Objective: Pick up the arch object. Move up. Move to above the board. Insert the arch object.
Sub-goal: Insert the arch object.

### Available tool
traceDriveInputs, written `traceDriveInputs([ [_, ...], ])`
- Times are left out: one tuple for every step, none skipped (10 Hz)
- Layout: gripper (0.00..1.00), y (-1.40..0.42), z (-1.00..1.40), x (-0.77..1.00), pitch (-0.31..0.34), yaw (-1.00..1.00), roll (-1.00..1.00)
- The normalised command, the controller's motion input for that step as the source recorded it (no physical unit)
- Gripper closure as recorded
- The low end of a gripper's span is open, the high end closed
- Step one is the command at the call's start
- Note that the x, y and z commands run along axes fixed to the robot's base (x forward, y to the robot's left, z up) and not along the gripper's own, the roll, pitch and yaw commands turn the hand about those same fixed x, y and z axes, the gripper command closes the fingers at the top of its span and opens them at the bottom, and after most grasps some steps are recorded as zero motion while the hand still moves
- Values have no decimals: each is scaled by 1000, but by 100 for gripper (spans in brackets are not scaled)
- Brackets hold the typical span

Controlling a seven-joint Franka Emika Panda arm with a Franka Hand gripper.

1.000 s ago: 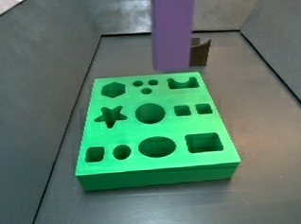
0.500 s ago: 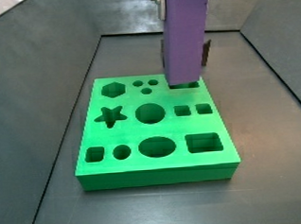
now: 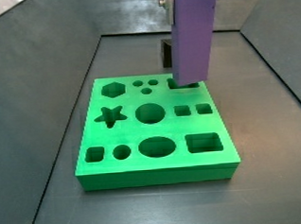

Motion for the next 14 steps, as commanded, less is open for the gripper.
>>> traceDriveInputs([
  [100, 43, -320, 0, 251, -731, 189],
  [100, 0, -231, -86, 214, -769, 157],
  [100, -9, 0, 0, 0, -60, 11],
  [100, 34, 0, -60, 0, 0, 0],
  [100, 223, -126, -194, 0, 14, 0],
  [100, 206, -66, 0, 0, 14, -24],
  [100, 51, -46, 0, 0, 0, 0],
  [100, 6, -49, 0, 0, 0, 0],
  [100, 0, -80, 60, 0, 0, 0],
  [100, 0, -109, 174, 1, -11, 0],
  [100, 0, -140, 246, 26, -40, 29],
  [100, 0, -137, 243, 30, -26, 47],
  [100, 0, -146, 269, 21, 0, 34],
  [100, 0, -157, 289, 33, 0, 47],
])
